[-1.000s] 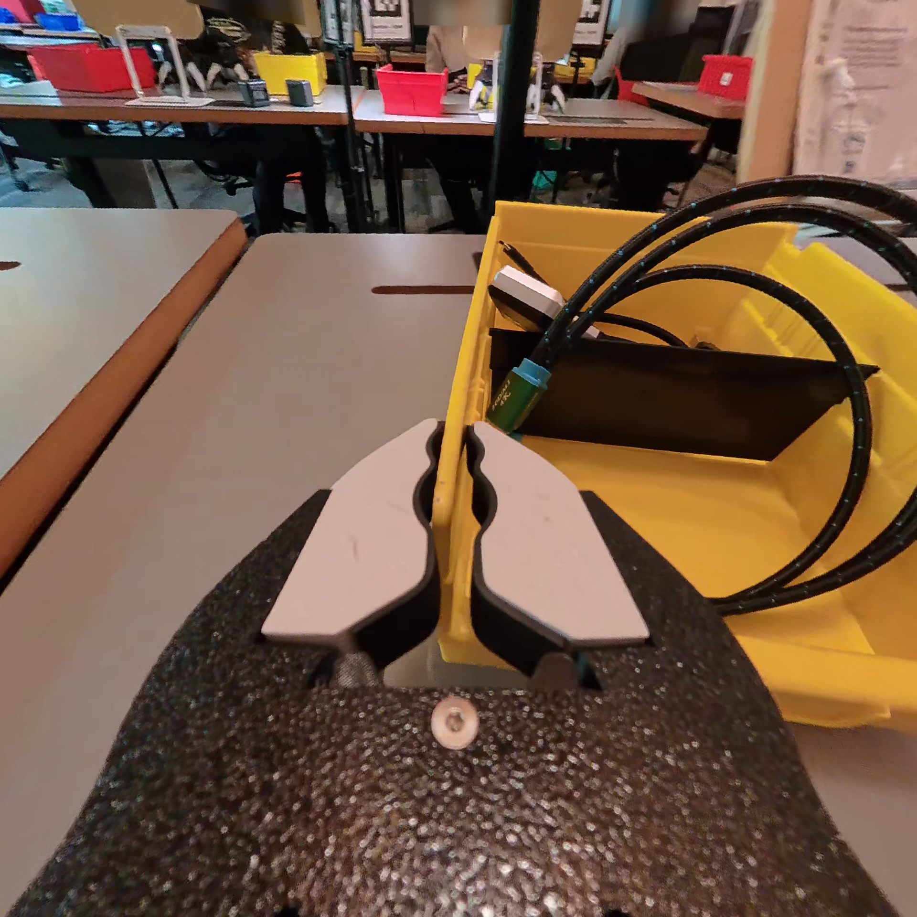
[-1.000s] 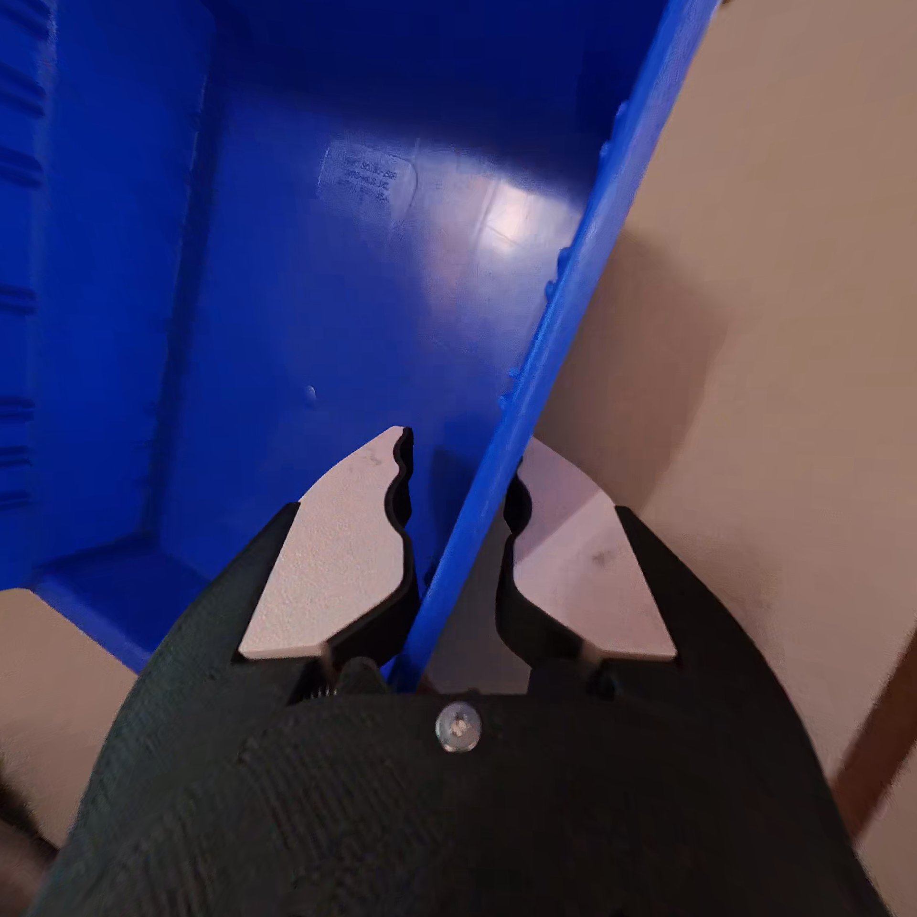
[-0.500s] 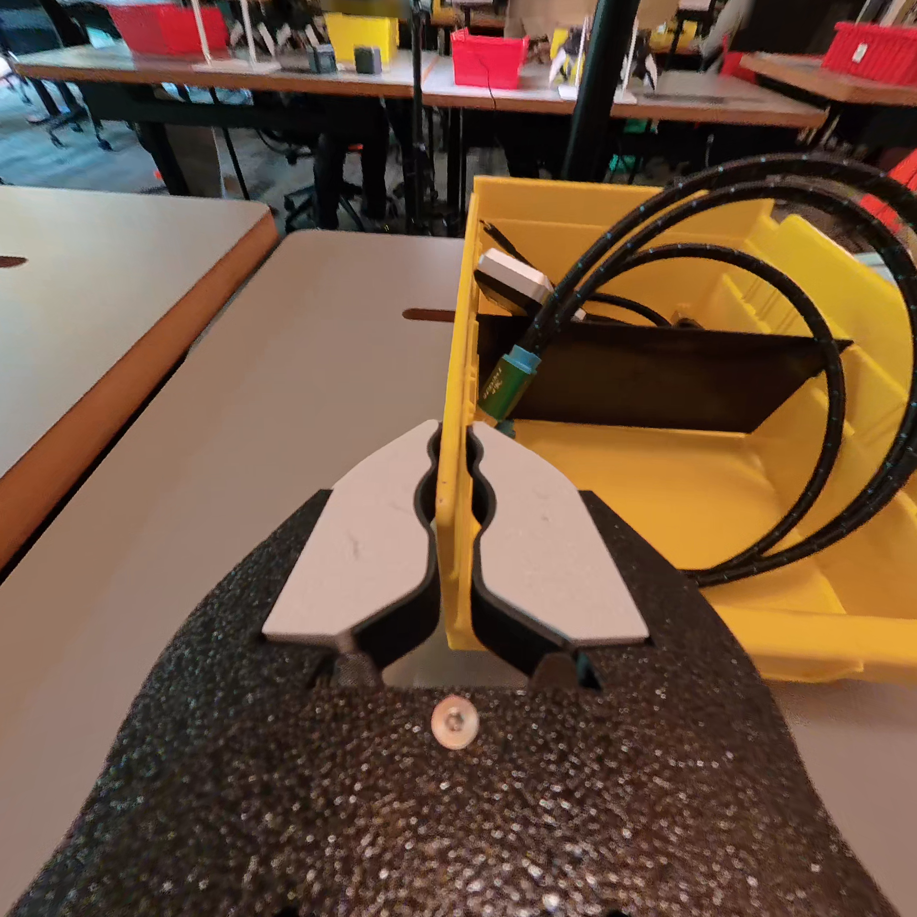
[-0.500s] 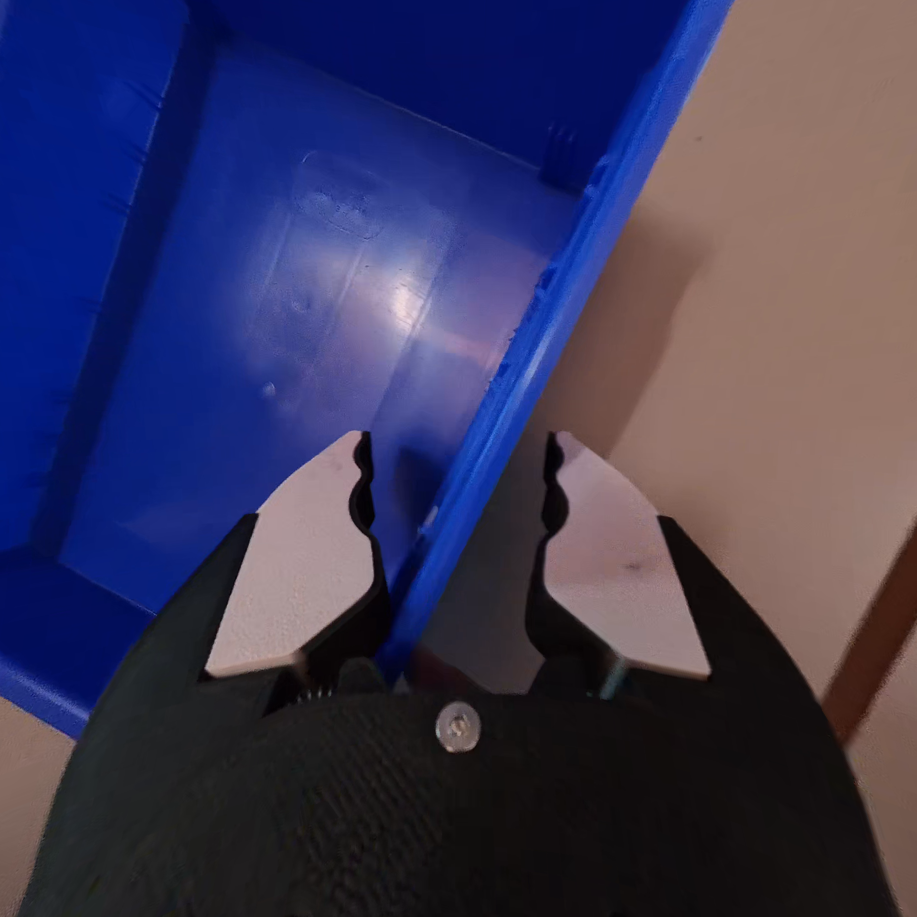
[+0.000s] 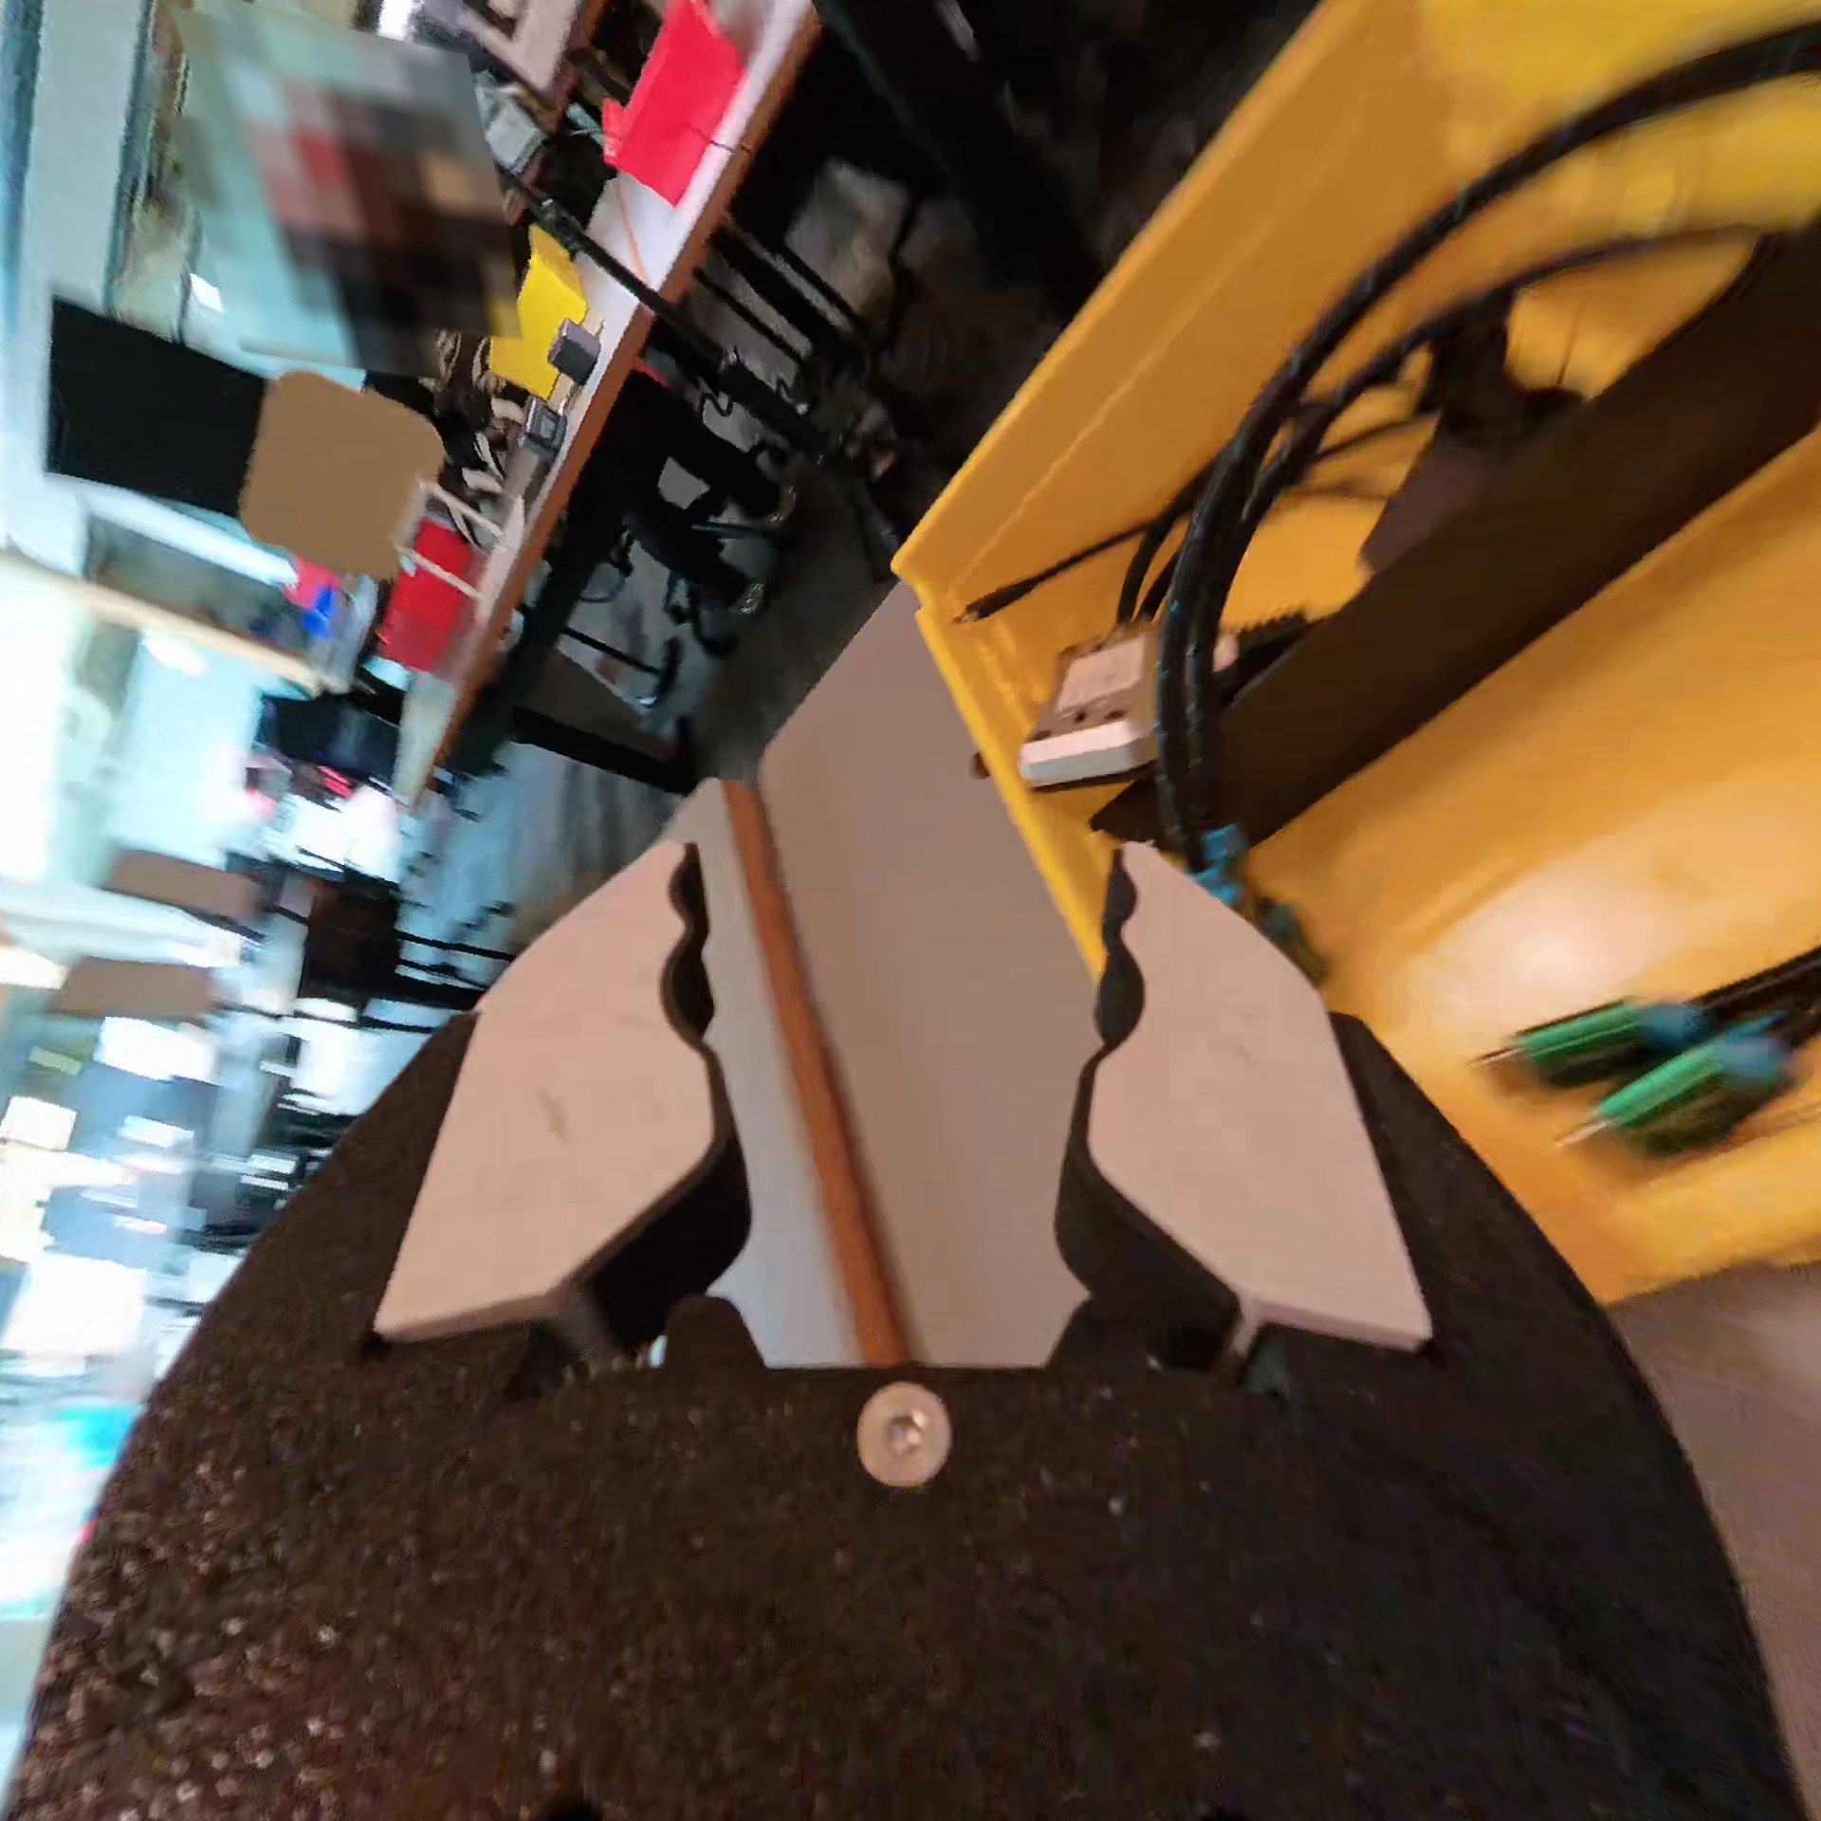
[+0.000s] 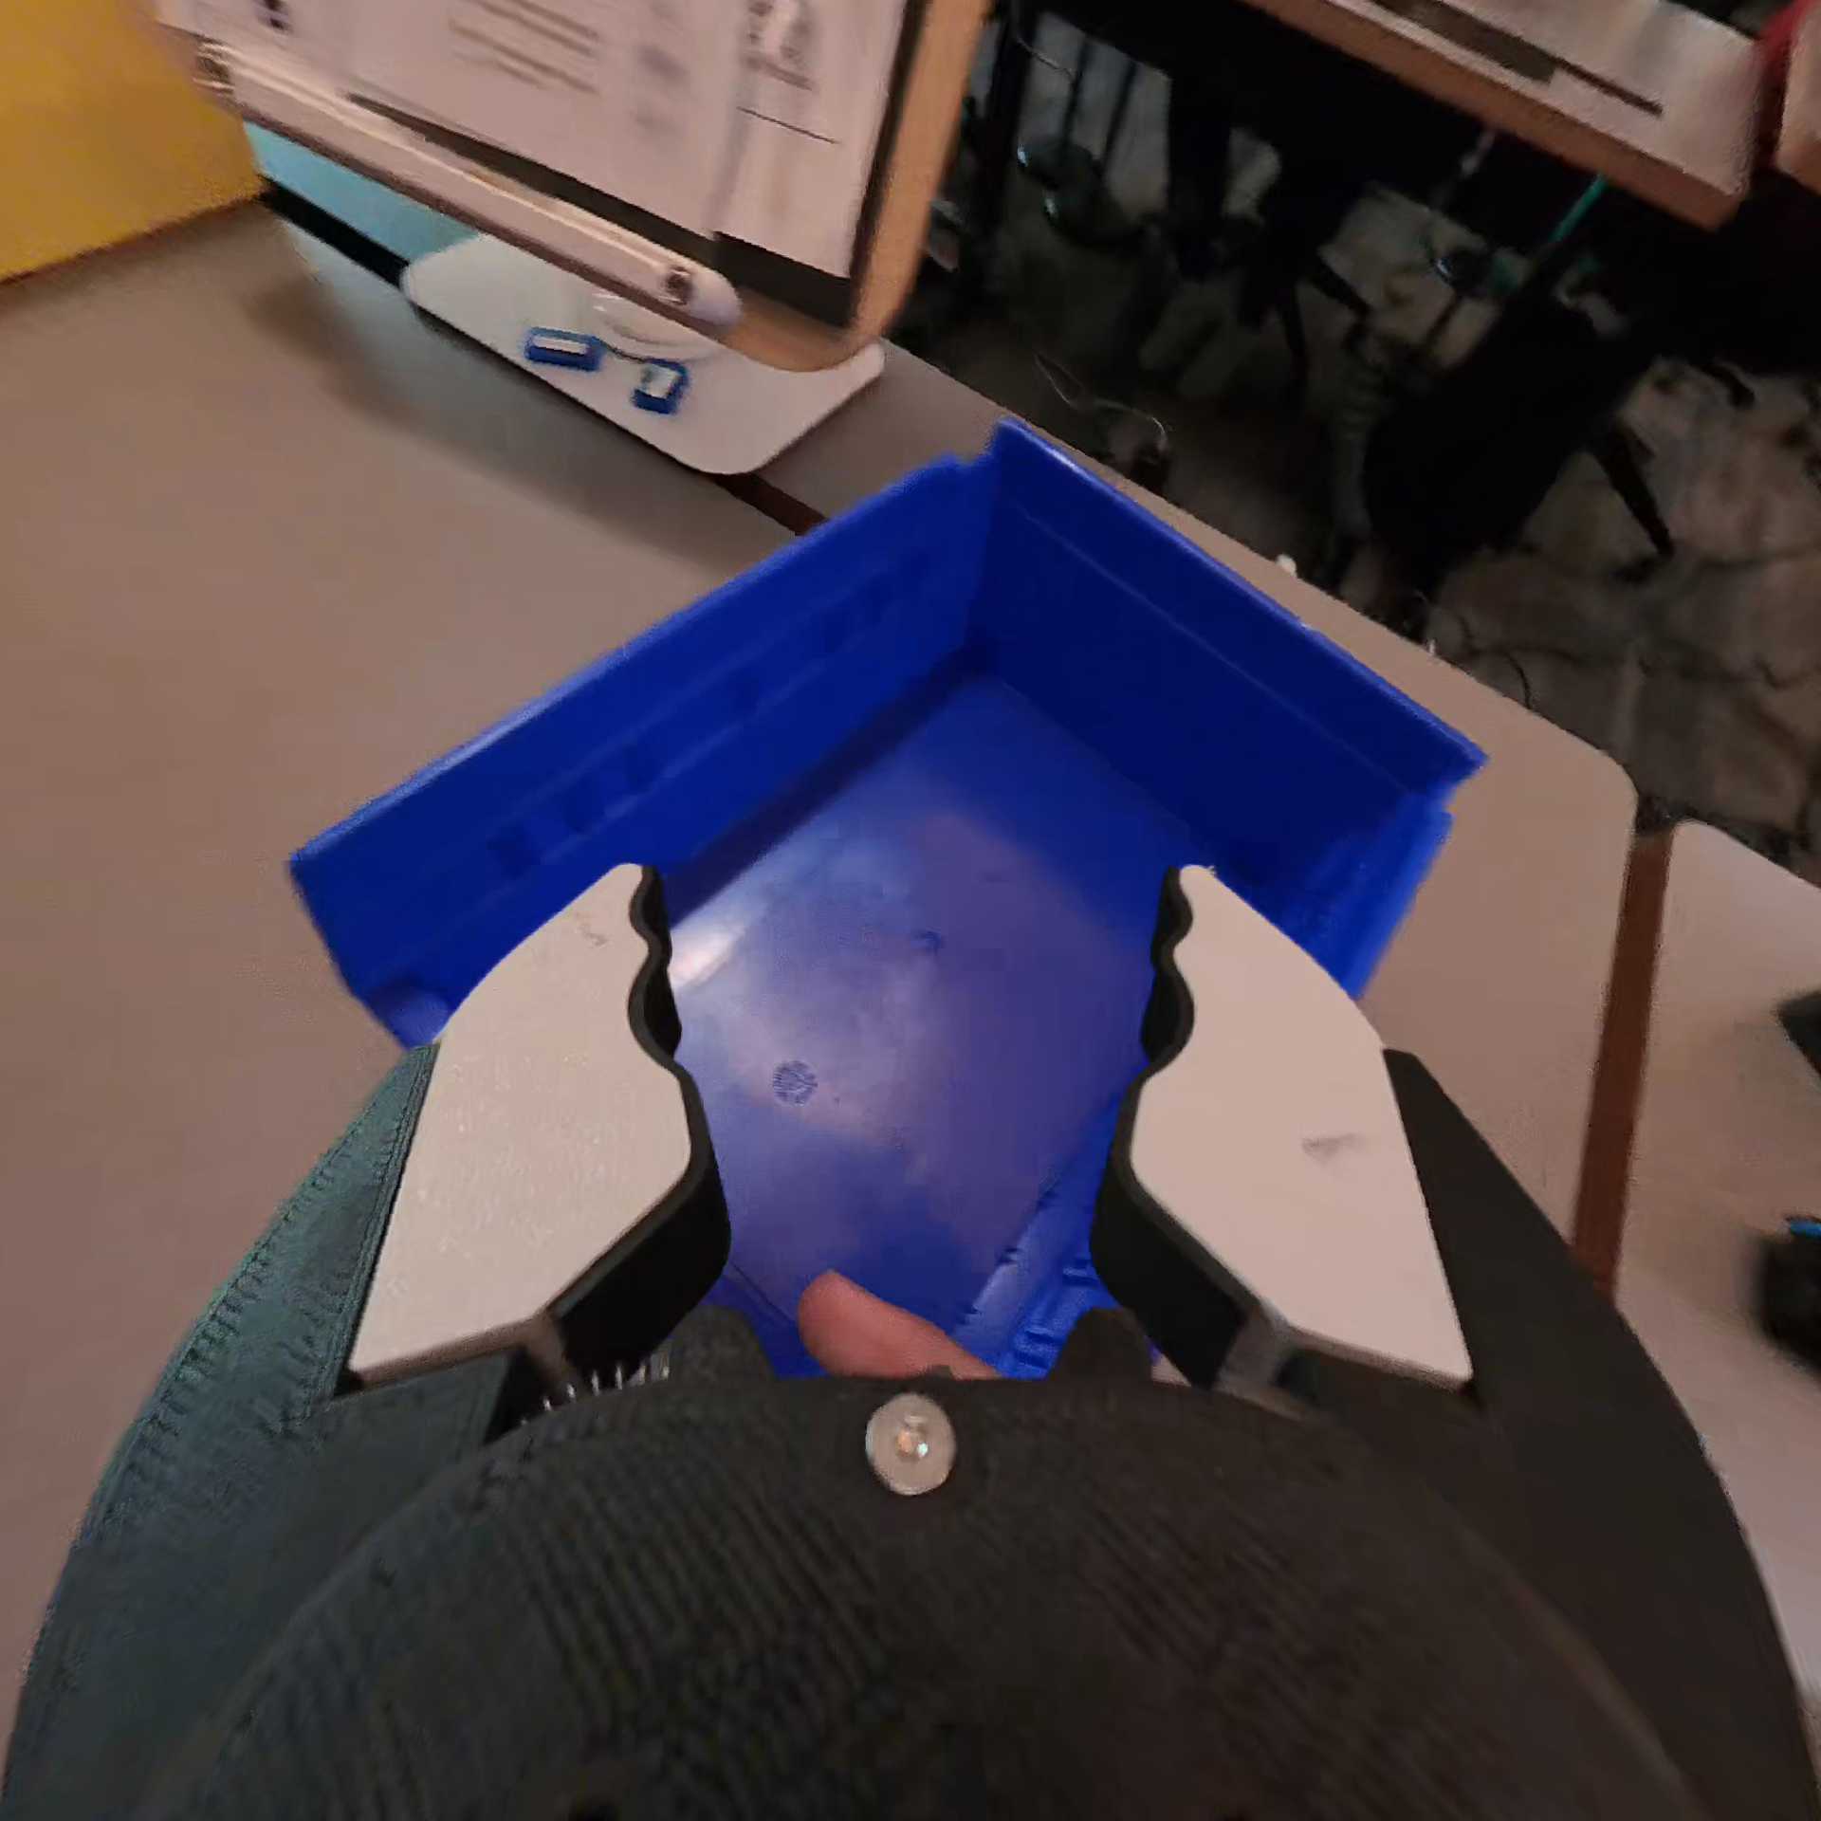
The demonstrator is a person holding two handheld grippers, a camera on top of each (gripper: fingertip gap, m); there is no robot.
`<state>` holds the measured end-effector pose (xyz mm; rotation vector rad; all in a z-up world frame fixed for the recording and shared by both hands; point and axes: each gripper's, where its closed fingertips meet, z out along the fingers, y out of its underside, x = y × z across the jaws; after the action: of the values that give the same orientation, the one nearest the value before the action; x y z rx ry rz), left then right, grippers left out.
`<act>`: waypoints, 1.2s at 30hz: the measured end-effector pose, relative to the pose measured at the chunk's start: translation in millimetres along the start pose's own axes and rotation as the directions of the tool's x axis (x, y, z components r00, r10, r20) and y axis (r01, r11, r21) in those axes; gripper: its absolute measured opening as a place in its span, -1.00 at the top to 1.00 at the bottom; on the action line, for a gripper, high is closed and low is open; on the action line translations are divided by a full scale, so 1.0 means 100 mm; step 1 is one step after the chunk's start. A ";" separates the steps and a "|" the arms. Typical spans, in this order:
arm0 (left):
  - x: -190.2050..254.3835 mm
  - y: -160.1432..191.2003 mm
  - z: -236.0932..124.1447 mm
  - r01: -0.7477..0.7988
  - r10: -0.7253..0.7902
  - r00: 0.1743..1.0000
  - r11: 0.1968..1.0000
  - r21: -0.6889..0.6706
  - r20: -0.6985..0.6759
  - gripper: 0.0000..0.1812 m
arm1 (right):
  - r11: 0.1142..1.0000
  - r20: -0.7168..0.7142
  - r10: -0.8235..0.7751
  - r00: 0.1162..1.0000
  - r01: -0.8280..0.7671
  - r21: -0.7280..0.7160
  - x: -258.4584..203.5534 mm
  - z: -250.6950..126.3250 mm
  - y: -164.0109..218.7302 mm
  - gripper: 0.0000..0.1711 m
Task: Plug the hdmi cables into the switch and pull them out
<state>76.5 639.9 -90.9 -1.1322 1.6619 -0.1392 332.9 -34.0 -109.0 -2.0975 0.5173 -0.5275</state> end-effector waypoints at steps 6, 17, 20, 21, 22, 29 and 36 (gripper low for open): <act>0.13 -0.03 0.49 -0.666 0.655 0.741 0.745 -0.040 -0.144 0.07 | 0.999 0.061 -0.015 0.998 0.012 0.048 -0.31 -0.03 0.02 -0.05; 0.35 0.05 1.03 -0.921 0.896 0.376 0.389 0.012 -0.236 0.46 | 1.000 0.073 -0.011 0.997 0.012 -0.016 -0.24 -0.14 0.32 -0.04; 0.34 0.07 1.14 -0.965 0.939 0.260 0.262 -0.022 -0.226 0.66 | 0.999 0.077 -0.026 0.997 0.029 -0.040 -0.27 -0.10 0.38 -0.04; 0.35 0.07 1.17 -0.976 0.951 0.218 0.217 -0.025 -0.221 0.69 | 0.998 0.077 -0.035 0.996 0.038 -0.047 -0.28 -0.09 0.40 -0.04; 0.34 0.06 1.21 -0.985 0.963 0.170 0.168 -0.028 -0.211 0.72 | 0.998 0.077 -0.042 0.996 0.046 -0.052 -0.28 -0.08 0.41 -0.04; 0.55 -0.03 1.19 -0.964 0.912 0.217 0.257 0.071 -0.347 0.43 | 0.995 0.074 -0.058 0.996 0.064 -0.078 -0.26 -0.06 0.44 -0.04; 0.57 0.01 1.35 -0.974 0.914 0.186 0.219 0.052 -0.361 0.53 | 0.997 0.081 -0.015 0.997 0.021 -0.072 -0.27 -0.03 0.49 -0.02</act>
<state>184.6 656.9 -187.7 0.0705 2.4491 0.7357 301.5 -46.9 -153.3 -2.1850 0.4782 -0.4379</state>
